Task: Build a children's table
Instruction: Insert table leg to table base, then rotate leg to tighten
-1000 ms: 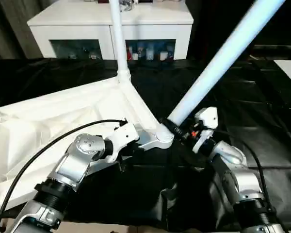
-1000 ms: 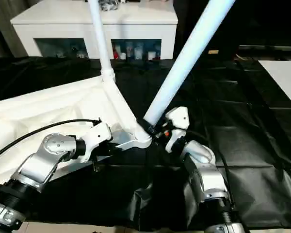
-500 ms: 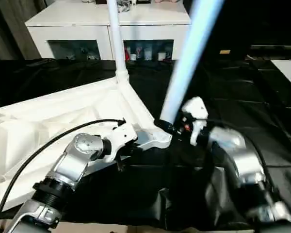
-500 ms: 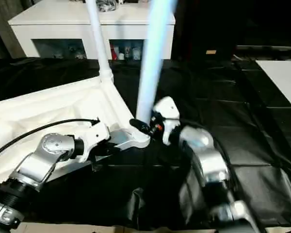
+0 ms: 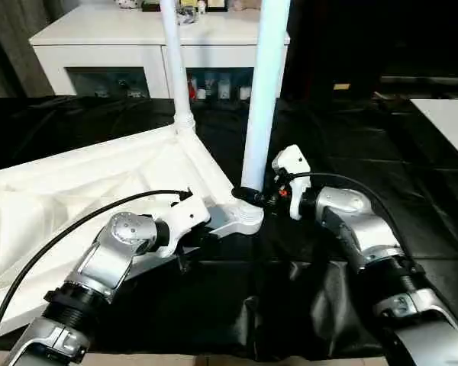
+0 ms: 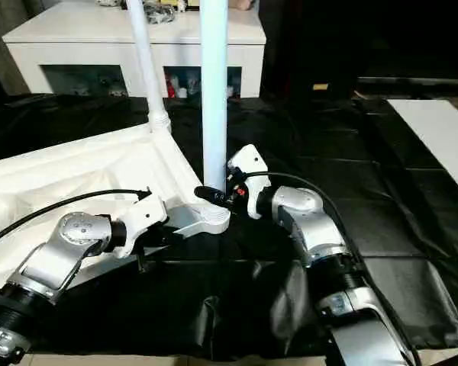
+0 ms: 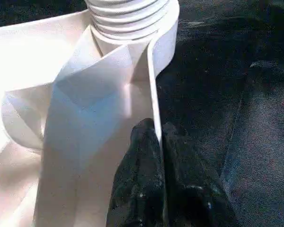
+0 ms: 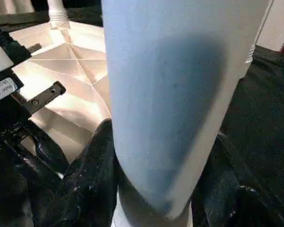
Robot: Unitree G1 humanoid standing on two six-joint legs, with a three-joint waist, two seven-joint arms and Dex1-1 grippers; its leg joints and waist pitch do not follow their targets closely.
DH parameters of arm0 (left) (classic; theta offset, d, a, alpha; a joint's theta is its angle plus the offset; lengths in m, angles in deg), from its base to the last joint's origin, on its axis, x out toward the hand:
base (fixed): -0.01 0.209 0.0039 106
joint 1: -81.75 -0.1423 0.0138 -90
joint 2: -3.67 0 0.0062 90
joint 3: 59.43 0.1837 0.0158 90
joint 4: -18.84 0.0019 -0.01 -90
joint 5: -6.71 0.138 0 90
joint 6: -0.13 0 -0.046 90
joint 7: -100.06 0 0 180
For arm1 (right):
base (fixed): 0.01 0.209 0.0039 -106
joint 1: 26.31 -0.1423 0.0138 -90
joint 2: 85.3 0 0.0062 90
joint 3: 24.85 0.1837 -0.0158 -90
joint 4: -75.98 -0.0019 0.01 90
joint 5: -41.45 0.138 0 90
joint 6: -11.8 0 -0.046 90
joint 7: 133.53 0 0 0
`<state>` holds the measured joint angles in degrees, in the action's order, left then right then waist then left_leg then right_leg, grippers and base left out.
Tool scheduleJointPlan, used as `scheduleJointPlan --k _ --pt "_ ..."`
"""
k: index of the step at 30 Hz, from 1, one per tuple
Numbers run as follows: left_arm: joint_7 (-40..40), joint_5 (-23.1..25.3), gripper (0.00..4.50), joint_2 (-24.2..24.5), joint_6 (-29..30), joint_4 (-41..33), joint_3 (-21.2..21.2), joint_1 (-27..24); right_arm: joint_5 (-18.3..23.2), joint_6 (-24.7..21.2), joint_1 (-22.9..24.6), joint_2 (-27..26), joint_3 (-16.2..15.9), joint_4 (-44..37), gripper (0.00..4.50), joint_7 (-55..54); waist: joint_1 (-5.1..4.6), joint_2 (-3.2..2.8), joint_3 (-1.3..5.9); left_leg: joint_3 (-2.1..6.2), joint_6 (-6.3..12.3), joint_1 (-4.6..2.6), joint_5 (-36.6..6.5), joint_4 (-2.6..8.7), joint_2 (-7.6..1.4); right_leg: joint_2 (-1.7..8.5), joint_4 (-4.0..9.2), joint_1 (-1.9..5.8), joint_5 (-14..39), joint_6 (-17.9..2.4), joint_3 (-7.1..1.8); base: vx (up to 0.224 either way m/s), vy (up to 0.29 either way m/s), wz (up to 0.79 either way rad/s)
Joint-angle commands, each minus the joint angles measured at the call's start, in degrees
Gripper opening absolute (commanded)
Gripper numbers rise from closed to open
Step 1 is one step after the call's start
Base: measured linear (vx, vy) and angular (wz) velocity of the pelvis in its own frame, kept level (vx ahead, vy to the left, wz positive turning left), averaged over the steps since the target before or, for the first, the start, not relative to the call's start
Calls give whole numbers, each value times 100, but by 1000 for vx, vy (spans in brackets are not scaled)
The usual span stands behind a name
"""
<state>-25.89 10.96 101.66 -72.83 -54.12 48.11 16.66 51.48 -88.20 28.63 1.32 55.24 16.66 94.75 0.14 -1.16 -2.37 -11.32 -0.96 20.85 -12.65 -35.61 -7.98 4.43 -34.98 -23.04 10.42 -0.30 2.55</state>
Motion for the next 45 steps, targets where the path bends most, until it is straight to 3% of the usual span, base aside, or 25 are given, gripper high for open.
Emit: scheduleJointPlan --k 1,15,21,25,26,31,32,37,43,45 --pt "-14 -200 0 -18 -139 -156 -183 28 -367 -257 338 29 -212 725 183 -233 27 28 237 310 -7 -34 -1826 573 -521 488 497 178 2208 -1283 -299 0 0 0" --pt "166 -308 0 108 -110 -101 -237 27 -464 44 316 -38 -320 821 183 -110 1 28 216 332 -76 -58 -2188 592 -519 497 542 130 2618 -1175 -316 0 0 0" --pt "413 -395 0 238 -318 -107 -239 30 -397 188 324 126 -376 716 183 335 0 32 236 304 -1 -53 -1982 591 -522 485 505 150 2110 -1341 -326 0 0 0" --pt "1013 -857 0 289 -425 -458 -291 -107 -284 284 391 387 -507 424 183 1046 51 29 257 275 164 -44 -1597 575 -527 494 483 195 1705 -1472 -326 0 0 0" --pt "1261 -1045 0 356 -348 -626 -293 -155 -271 297 455 572 -613 260 183 1448 86 26 266 259 257 -44 -1411 570 -534 483 448 221 1385 -1561 -320 0 0 0" --pt "1725 -1252 0 650 -151 -903 -221 -211 -304 280 562 1050 -871 -13 183 2354 145 17 271 230 397 -58 -1155 565 -544 454 400 234 951 -1734 -296 0 0 0" --pt "1762 -1249 0 685 -158 -920 -217 -208 -314 276 568 1112 -905 -40 183 2458 196 23 266 221 407 -60 -1117 566 -561 460 390 236 913 -1755 -299 0 0 0" --pt "1819 -1253 0 835 -213 -925 -310 -122 -361 330 472 1339 -996 -15 183 2797 224 22 247 225 242 -95 -1344 587 -564 456 412 214 1157 -1752 -304 0 0 0" --pt "1457 -880 0 827 -437 -614 -223 -14 -540 406 345 1104 -861 391 183 2144 206 52 233 243 109 -91 -1448 596 -553 474 431 222 1295 -1698 -319 0 0 0" --pt "1333 -782 0 791 -471 -514 -188 -11 -606 382 356 1009 -845 490 183 1853 194 43 208 246 20 -112 -1675 607 -545 466 477 192 1674 -1599 -321 0 0 0"
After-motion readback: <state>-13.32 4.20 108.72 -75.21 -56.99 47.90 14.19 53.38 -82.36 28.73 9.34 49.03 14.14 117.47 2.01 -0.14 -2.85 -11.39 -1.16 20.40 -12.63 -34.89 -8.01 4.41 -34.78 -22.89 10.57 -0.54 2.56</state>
